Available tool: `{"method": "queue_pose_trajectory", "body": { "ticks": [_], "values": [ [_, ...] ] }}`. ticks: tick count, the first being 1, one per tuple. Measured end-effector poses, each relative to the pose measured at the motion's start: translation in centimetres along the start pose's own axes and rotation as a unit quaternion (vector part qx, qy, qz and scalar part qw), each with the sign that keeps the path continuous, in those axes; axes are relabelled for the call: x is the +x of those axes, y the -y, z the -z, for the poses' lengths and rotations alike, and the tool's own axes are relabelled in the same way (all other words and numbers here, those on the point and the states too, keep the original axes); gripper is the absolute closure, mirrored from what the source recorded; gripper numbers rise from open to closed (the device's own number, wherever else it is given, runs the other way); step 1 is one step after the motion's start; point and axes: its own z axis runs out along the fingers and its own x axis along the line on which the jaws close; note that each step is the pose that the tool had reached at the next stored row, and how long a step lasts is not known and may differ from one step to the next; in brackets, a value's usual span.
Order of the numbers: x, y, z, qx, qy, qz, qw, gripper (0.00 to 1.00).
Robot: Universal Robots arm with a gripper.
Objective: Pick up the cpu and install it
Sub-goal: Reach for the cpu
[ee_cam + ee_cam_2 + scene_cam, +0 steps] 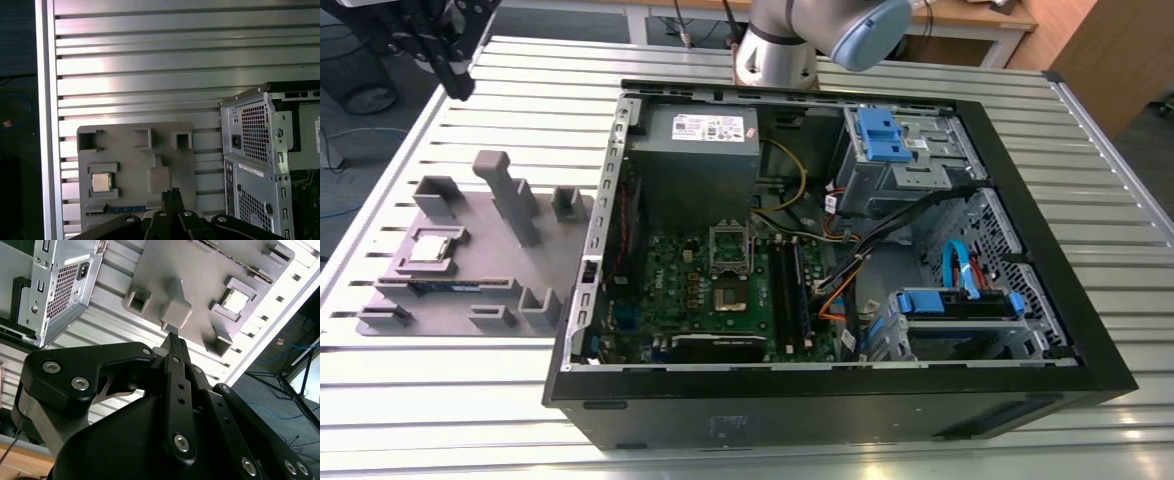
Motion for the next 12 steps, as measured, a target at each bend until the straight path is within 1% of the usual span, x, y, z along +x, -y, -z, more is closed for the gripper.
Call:
{"method": "queue_pose_trajectory", "body": {
  "ticks": [12],
  "values": [
    [0.63,0.05,0.02,0.0,0.0,0.0,1.0,0.89]
  ]
}}
